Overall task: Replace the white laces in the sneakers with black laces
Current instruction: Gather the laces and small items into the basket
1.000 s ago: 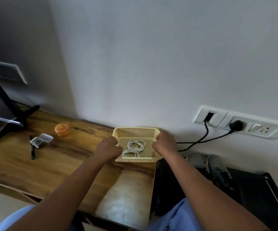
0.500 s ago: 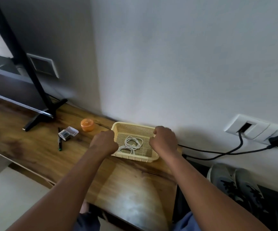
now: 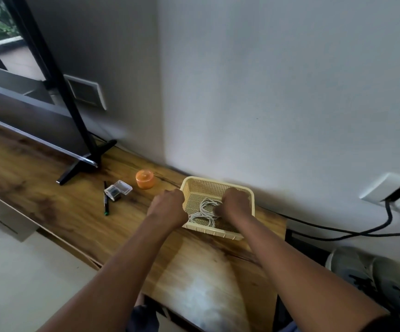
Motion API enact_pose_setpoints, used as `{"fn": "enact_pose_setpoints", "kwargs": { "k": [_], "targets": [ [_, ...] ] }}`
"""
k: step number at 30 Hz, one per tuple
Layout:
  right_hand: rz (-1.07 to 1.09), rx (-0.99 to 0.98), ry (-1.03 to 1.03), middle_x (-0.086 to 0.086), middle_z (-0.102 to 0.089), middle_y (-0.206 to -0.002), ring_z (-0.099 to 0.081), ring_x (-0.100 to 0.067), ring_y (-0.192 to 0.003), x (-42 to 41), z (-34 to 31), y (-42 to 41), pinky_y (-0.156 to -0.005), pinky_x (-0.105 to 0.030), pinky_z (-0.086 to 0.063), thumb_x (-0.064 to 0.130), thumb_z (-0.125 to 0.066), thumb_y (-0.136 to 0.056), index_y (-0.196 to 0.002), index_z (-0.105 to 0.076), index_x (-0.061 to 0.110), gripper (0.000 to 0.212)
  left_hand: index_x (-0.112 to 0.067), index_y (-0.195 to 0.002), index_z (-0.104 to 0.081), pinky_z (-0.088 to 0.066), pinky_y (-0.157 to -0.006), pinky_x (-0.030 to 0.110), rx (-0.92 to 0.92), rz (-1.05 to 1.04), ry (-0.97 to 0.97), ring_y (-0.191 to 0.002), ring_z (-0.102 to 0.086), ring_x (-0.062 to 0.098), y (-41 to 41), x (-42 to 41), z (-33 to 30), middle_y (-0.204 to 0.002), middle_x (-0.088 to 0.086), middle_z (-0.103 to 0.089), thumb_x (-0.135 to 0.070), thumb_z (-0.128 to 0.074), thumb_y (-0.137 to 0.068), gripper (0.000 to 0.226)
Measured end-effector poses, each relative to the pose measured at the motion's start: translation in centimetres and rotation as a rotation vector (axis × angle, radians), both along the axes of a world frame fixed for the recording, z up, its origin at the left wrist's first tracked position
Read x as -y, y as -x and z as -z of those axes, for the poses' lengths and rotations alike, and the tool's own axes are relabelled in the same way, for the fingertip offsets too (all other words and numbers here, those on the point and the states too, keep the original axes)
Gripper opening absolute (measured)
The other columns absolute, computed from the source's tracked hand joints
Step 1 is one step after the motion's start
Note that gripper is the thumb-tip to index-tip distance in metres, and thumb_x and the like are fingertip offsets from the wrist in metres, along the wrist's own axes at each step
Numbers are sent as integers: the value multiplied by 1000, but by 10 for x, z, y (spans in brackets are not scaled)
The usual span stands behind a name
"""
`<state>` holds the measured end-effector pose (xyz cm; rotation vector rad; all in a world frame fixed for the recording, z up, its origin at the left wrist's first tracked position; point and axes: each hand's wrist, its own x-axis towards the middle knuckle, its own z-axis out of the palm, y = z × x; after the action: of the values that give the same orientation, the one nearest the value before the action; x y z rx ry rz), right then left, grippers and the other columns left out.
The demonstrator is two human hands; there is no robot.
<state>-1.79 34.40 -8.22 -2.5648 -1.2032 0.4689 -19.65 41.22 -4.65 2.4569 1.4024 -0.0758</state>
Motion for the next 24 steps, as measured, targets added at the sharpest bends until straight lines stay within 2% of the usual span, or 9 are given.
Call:
{"fn": "enact_pose_setpoints", "kwargs": {
  "k": [3,8,10,13,16,18,20,22,24],
  "targets": [
    [31,-6,-15,1,-53,-62,-54,-18,-64,-12,7,2,-46,-24,-21,10,-74,-80,-74,-65,12,10,-19,-130,-66,-53,-98,36,-7,2,0,-121,-64,29,0,0,1,-129,7,-69,-24,-70,-89,41],
    [65,-86,-114,-5,-64,-62,-65,-23,-64,-31,23,10,-43,-25,-30,7,-74,-70,-69,-69,5,5,-17,-130,-66,-53,-95,36,-7,1,-14,-120,-64,29,-4,2,-1,-129,9,-69,-19,-67,-90,41],
    [49,-105,-168,-4,-59,-57,-57,-22,-57,-34,21,15,-45,-29,-31,8,-73,-69,-63,-62,4,13,-16,-131,-65,-52,-94,36,2,5,-14,-120,-64,30,-8,4,-1,-130,9,-68,-17,-66,-90,41],
    [-7,-131,-217,-3,-43,-50,-37,-19,-50,-31,14,17,-47,-32,-22,15,-76,-73,-56,-53,13,29,-16,-132,-65,-51,-95,36,5,10,-6,-121,-63,30,-8,4,-2,-130,10,-67,-17,-65,-90,42],
    [-9,-126,-214,-7,-52,-54,-45,-23,-52,-22,3,7,-50,-32,-28,26,-80,-78,-58,-55,9,36,-16,-131,-66,-52,-97,37,21,13,1,-121,-64,29,-6,1,-2,-131,8,-68,-19,-65,-90,42],
    [-17,-80,-167,-9,-69,-67,-61,-24,-63,-16,-7,0,-53,-29,-36,32,-82,-82,-72,-68,4,32,-16,-130,-67,-53,-98,37,40,9,7,-120,-64,29,-5,0,-3,-130,8,-69,-19,-66,-90,41],
    [-57,-73,-40,-7,-75,-74,-69,-19,-70,-8,-16,-5,-58,-26,-48,33,-83,-83,-82,-76,7,27,-16,-128,-68,-53,-97,38,52,12,16,-119,-65,29,-4,1,-4,-129,7,-70,-19,-66,-90,38],
    [-89,-124,126,-7,-77,-78,-75,-22,-74,-3,-20,-5,-70,-33,-62,29,-88,-81,-88,-78,8,24,-17,-125,-70,-54,-96,38,62,14,22,-118,-66,28,-4,0,-3,-128,6,-70,-19,-66,-89,36],
    [-123,-112,250,-7,-78,-88,-75,-24,-84,0,-16,1,-77,-32,-63,31,-91,-77,-93,-79,9,30,-19,-122,-71,-54,-94,36,60,6,34,-117,-66,28,-2,-1,-3,-127,5,-70,-18,-67,-87,35]
  ]
}}
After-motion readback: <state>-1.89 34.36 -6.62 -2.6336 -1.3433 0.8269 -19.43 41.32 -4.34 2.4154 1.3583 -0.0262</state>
